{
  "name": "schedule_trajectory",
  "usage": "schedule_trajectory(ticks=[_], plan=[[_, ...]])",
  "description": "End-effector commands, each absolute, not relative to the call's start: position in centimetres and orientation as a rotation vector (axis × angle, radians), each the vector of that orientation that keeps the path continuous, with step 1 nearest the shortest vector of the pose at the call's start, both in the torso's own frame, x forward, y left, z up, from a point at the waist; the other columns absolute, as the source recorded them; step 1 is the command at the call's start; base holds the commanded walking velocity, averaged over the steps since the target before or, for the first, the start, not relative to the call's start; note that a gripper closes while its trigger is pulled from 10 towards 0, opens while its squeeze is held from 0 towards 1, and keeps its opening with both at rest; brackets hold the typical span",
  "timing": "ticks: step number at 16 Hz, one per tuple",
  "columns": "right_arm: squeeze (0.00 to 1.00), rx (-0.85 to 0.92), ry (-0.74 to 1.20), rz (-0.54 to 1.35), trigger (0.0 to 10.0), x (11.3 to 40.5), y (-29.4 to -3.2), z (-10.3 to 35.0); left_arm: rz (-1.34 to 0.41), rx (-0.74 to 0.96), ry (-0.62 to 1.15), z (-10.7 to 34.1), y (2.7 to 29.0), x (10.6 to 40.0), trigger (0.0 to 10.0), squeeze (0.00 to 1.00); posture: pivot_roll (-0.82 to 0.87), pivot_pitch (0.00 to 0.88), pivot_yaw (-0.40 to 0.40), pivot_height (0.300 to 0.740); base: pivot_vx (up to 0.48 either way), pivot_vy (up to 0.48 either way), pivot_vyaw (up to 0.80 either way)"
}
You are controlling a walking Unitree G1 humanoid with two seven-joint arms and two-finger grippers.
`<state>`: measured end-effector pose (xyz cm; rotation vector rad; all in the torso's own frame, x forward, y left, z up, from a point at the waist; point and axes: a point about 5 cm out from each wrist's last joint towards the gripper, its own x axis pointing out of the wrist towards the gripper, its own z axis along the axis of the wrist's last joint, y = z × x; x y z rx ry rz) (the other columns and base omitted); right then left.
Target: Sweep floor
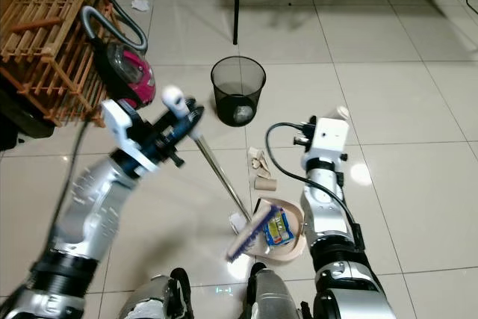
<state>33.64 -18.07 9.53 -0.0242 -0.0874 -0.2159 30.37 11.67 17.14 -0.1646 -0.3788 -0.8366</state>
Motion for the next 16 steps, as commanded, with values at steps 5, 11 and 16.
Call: schedule_trajectory(ticks=[5, 11, 16], plan=[[0.00, 0.087, 0.008, -0.220, 10.0, 32.3, -19.2, 7.3, -0.691, -0.108, -0.527, 22.1, 15.8, 31.9, 10.0, 0.00, -0.08, 0.112, 0.032, 0.740, 0.000, 0.000, 0.00], [0.00, 0.232, -0.003, -0.150, 10.0, 31.3, -20.9, 7.5, -0.430, 0.116, -0.405, 19.7, 20.8, 32.4, 10.0, 0.00, -0.09, 0.068, 0.055, 0.740, 0.000, 0.000, 0.00], [0.00, 0.292, -0.119, -0.075, 10.0, 31.2, -21.4, 11.2, -0.262, 0.162, -0.306, 17.3, 21.5, 32.0, 10.0, 0.00, -0.09, 0.053, 0.061, 0.740, 0.000, 0.000, 0.00]])
